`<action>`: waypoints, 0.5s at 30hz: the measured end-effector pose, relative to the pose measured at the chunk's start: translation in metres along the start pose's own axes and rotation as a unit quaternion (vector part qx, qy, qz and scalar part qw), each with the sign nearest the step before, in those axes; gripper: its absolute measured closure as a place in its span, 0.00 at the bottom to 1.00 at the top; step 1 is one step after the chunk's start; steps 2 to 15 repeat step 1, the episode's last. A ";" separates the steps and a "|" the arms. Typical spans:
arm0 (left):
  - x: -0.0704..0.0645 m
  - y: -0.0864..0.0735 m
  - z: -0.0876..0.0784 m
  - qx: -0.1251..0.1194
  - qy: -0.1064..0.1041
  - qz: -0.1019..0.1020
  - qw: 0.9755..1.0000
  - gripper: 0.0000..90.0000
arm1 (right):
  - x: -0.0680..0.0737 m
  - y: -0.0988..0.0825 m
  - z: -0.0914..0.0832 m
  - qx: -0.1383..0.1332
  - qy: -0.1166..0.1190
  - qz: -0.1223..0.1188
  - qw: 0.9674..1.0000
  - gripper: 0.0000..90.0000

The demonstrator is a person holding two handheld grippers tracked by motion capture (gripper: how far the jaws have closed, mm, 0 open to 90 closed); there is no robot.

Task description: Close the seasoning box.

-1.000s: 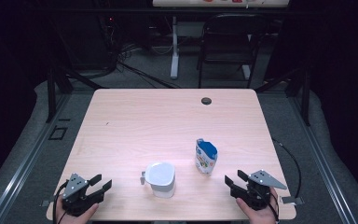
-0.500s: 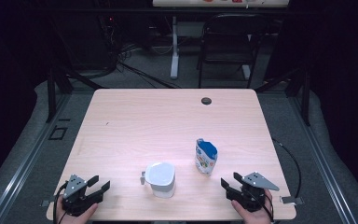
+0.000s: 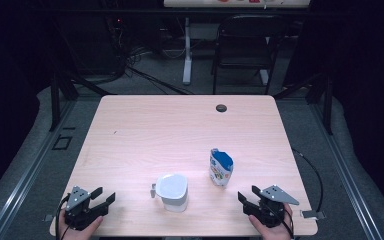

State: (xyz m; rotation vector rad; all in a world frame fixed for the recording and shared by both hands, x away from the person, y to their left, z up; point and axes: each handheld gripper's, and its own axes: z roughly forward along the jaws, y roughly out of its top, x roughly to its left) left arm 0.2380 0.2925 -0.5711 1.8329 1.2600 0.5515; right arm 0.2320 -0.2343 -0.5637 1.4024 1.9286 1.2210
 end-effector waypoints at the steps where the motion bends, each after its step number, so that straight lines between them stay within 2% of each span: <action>1: 0.001 0.001 0.000 -0.001 -0.001 -0.002 1.000 0.49 | 0.000 0.000 0.000 0.000 0.000 0.000 1.000 0.45; 15: 0.001 0.001 0.000 -0.001 -0.001 -0.002 1.000 0.49 | 0.000 0.000 0.000 0.000 0.000 0.000 1.000 0.45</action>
